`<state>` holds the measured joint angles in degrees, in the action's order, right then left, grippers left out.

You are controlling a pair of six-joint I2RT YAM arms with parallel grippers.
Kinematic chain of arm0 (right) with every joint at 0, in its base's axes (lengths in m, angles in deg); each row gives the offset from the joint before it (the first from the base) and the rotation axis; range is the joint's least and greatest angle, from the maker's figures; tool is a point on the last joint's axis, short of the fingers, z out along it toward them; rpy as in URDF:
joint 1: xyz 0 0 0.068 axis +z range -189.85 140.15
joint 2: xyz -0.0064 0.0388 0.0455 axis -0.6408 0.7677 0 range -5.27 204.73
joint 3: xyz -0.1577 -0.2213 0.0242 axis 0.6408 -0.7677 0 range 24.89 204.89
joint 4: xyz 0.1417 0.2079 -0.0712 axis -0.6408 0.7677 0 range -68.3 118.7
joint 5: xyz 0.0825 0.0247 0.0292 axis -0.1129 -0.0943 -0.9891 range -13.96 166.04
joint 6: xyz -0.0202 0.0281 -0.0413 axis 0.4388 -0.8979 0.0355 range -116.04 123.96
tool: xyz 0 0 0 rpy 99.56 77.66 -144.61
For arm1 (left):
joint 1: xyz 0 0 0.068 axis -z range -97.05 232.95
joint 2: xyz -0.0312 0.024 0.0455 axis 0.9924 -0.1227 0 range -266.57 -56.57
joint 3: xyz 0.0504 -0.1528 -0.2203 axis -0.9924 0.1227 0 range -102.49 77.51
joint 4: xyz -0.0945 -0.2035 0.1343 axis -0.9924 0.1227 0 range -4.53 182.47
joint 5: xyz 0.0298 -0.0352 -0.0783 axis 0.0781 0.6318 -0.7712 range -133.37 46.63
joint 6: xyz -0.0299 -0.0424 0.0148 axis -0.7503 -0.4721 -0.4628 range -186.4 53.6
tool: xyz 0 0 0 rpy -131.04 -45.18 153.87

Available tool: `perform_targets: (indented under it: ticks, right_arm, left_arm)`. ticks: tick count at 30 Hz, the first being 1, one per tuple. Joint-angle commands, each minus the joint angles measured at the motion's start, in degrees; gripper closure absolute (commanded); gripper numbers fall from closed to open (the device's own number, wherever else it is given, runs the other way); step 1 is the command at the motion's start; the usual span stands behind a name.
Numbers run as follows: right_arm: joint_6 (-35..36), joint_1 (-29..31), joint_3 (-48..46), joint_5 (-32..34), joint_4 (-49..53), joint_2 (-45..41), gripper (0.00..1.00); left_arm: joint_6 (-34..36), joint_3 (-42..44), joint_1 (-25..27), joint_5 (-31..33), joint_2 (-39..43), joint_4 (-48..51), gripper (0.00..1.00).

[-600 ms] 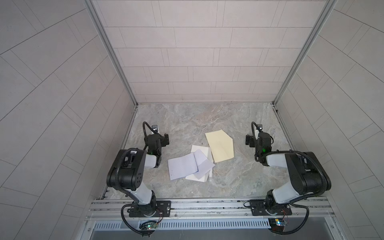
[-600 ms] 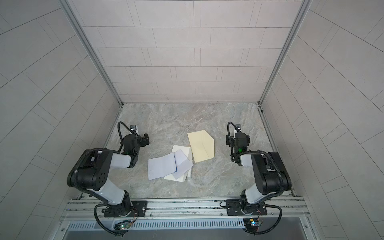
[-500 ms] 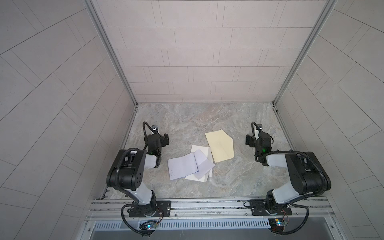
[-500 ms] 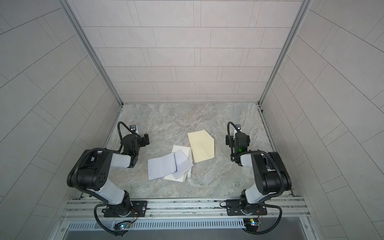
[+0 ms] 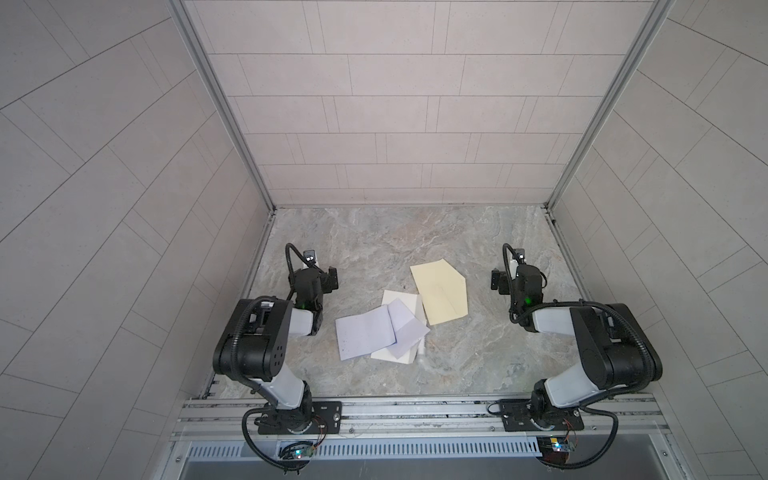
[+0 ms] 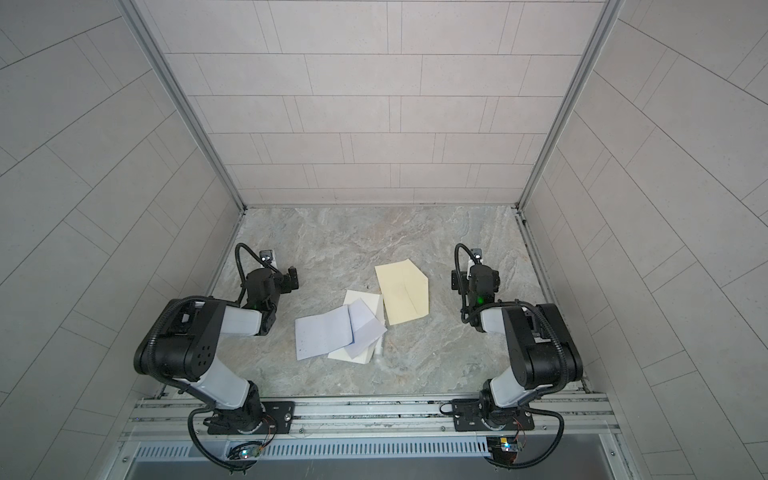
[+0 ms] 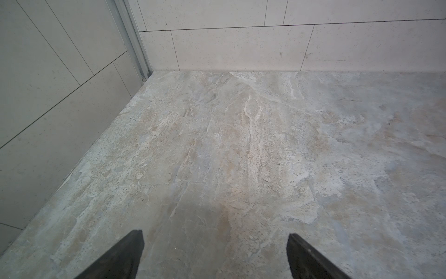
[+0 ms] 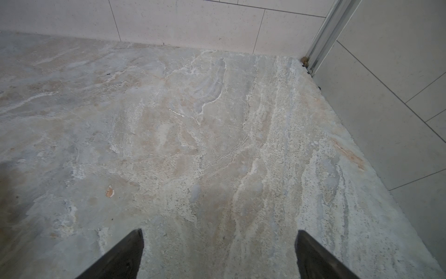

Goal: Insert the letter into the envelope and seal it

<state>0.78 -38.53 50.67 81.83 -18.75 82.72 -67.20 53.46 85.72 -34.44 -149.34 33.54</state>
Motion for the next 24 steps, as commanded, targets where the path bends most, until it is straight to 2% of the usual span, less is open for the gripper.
perform_targets:
  ticks: [1,20,24]
  right_arm:
    - [0.59,-0.07,-0.61,0.04,-0.07,-1.32,0.01]
    - [0.48,-0.08,-0.62,-0.03,-0.08,-1.41,0.0]
    - [0.2,-0.61,-0.73,-1.02,-0.32,-1.41,0.0]
  left_arm:
    - [0.24,0.41,0.25,0.12,1.28,0.13,0.0]
    - [0.44,0.66,0.38,0.39,1.45,-0.13,0.0]
    - [0.91,1.14,1.53,2.94,1.53,-1.2,0.0]
